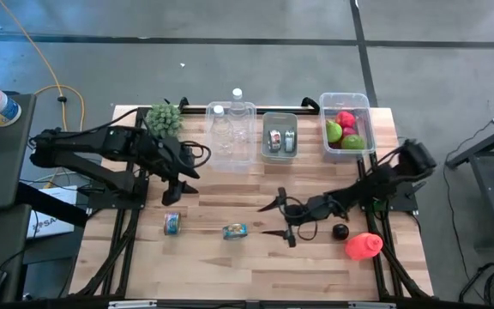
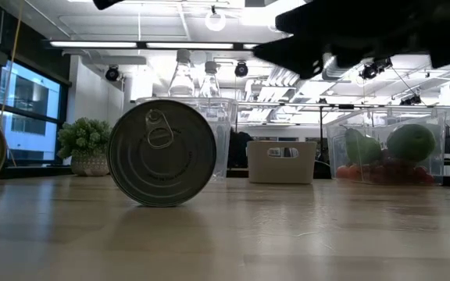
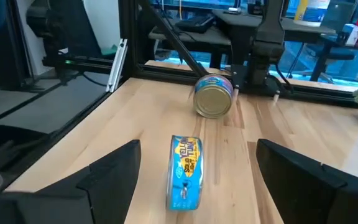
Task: Pick & Place Food Item
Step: Put the yellow tuna can into the gray bin
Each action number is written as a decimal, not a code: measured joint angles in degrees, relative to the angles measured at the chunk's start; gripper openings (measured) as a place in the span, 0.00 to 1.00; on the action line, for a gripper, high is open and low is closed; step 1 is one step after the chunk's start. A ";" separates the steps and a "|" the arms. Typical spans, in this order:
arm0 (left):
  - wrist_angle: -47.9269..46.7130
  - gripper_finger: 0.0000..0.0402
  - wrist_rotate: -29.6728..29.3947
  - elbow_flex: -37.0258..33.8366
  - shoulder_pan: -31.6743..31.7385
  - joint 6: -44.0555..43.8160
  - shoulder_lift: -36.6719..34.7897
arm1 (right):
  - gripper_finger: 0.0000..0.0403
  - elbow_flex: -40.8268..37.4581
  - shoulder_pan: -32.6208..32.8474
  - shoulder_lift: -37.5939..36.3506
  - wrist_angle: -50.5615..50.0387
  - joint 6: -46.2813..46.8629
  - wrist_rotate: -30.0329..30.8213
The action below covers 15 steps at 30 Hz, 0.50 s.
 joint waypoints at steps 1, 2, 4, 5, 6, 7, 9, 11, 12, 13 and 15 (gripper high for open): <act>0.08 0.57 -0.72 -0.18 -0.48 -0.68 0.00 | 0.77 0.88 -0.06 1.66 0.68 0.08 -0.06; 0.07 0.57 -1.40 -0.42 -0.88 -1.40 0.00 | 0.77 1.77 -0.06 3.24 0.70 0.08 -0.05; 0.06 0.57 -2.60 -0.95 -1.78 -2.25 0.00 | 0.77 4.19 -0.06 6.46 -0.08 0.14 -0.05; 0.03 0.57 -2.68 -1.29 -2.26 -2.39 0.00 | 0.77 5.53 -0.06 8.00 -0.30 0.14 -0.05; -0.04 0.57 -2.59 -1.70 -2.82 -2.43 0.00 | 0.77 6.62 -0.06 9.31 -0.54 -0.08 0.18; -0.10 0.57 -2.62 -2.06 -3.33 -2.65 0.00 | 0.77 7.79 -0.06 10.61 -0.66 -0.39 0.50; -0.12 0.57 -2.62 -2.47 -4.26 -4.15 0.02 | 0.77 9.78 -0.06 12.46 -0.70 -1.49 0.62; -0.06 0.57 -2.63 -2.75 -5.12 -5.56 0.00 | 0.77 11.38 -0.06 13.58 -0.58 -1.51 0.66; -0.13 0.57 -2.68 -2.80 -5.57 -5.84 0.02 | 0.77 11.94 -0.06 13.92 -0.57 -1.31 0.65; -0.10 0.57 -2.89 -2.80 -6.11 -5.93 0.02 | 0.77 12.28 -0.06 13.99 -0.89 -1.22 0.65; -0.08 0.57 -4.11 -2.80 -7.64 -6.32 0.02 | 0.77 13.34 -0.06 13.99 -3.16 -1.14 0.66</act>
